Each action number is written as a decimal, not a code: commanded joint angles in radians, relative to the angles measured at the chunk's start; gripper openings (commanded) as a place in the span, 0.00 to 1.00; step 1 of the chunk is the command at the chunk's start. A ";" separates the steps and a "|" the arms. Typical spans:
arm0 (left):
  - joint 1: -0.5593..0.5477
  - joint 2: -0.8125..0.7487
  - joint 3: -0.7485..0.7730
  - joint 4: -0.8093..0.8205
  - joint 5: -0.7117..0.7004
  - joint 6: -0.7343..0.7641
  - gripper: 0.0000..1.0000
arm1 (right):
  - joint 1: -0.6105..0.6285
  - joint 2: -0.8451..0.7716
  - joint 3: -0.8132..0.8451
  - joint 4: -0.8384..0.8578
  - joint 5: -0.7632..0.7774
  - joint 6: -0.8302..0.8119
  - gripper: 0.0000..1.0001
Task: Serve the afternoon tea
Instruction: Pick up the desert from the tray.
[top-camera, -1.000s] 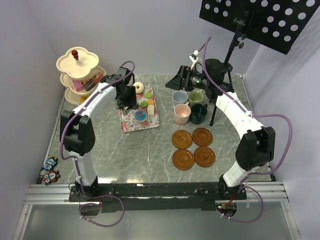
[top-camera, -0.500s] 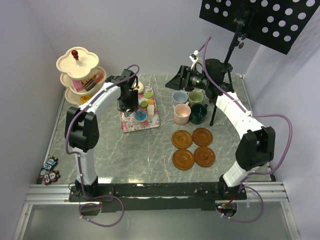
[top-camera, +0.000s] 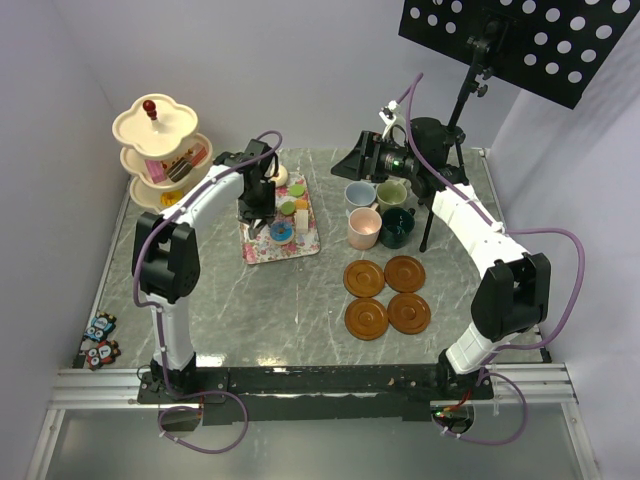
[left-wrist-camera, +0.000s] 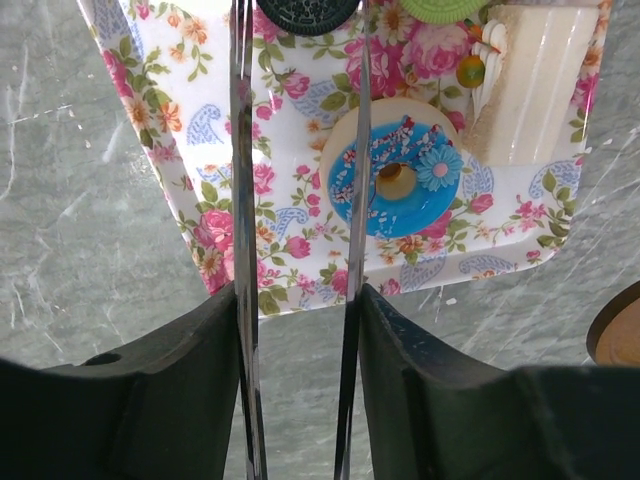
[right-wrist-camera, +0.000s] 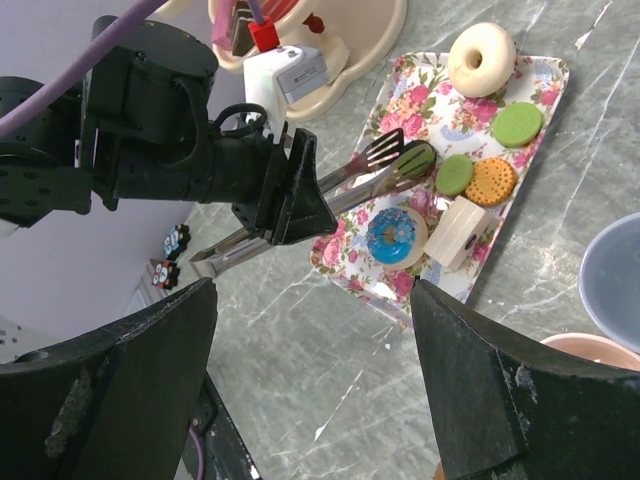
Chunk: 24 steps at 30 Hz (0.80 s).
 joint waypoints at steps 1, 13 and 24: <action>-0.005 -0.029 0.050 0.012 -0.026 0.010 0.48 | -0.013 -0.006 0.033 0.025 -0.015 -0.012 0.84; -0.002 -0.182 0.066 -0.046 -0.109 -0.029 0.45 | -0.016 -0.005 0.030 0.022 -0.014 -0.012 0.84; 0.125 -0.270 0.290 -0.212 -0.078 -0.040 0.45 | -0.019 -0.006 0.017 0.022 -0.015 -0.012 0.84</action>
